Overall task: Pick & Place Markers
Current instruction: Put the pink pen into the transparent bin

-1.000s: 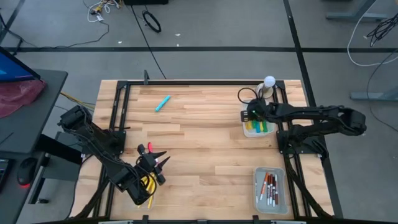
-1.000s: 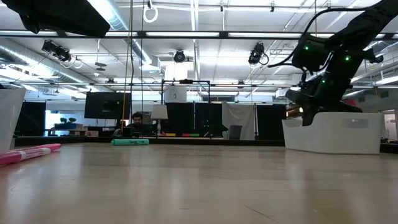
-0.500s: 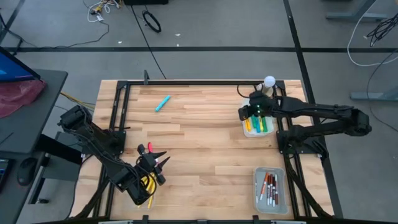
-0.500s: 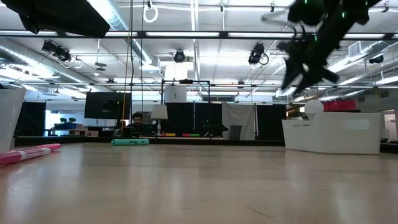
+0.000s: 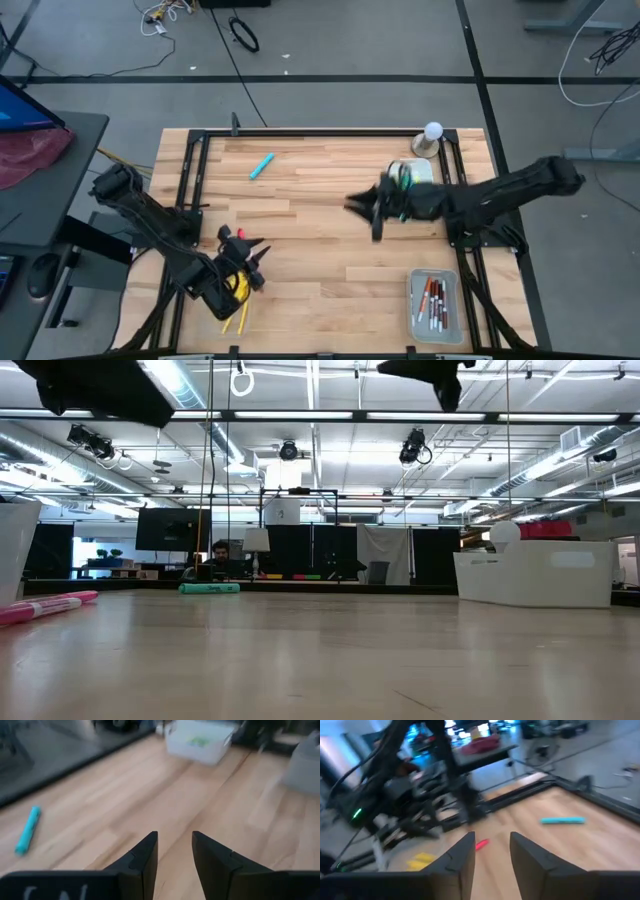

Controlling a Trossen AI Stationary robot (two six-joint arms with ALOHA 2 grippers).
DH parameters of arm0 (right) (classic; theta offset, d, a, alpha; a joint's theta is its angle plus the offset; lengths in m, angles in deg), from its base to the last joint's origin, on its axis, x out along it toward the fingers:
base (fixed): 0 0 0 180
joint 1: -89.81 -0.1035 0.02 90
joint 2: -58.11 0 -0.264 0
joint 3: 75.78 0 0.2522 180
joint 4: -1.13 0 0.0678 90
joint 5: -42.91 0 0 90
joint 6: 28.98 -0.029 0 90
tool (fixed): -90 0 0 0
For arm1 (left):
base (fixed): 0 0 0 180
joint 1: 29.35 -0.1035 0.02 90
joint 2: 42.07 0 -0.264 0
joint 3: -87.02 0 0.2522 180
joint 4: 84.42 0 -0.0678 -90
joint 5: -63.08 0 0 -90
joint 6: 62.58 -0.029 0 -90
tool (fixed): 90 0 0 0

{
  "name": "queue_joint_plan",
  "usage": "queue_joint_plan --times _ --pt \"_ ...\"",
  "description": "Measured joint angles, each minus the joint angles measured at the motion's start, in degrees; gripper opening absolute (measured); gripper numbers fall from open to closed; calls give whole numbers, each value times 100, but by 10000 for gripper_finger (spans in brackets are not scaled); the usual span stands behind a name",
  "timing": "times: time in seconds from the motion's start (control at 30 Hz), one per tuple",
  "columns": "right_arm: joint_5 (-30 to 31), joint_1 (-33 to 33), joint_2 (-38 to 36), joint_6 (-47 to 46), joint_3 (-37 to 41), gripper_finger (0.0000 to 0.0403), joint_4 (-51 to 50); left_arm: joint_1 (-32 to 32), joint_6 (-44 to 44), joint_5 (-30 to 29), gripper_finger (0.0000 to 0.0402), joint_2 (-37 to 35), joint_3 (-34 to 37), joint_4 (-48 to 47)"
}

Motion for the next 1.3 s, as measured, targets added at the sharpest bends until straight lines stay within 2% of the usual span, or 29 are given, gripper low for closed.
queue_joint_plan --times 0.13,0.33,0.43,0.63,0.8,1.2,1.3 --pt "82 -475 784 136 355 112 856 -382 217 1101 126 -221 -3 -617" --pt "405 -781 1829 -505 732 104 1163 -1079 449 3007 126 -272 -3 -1778" --pt "646 -815 2184 -835 886 103 1308 -1392 293 3716 133 -224 -3 -1976" --pt "670 -813 2529 -1006 1160 103 1965 -1824 169 4095 191 -215 1 -1874" --pt "671 -836 2579 -758 1188 103 2241 -2140 228 4344 230 -215 1 -1878" --pt "664 -844 2576 -386 1188 103 2579 -2645 98 4595 202 -213 4 -1878" --pt "666 -844 2576 -316 1188 103 2579 -2704 113 4763 204 -217 242 -1612"
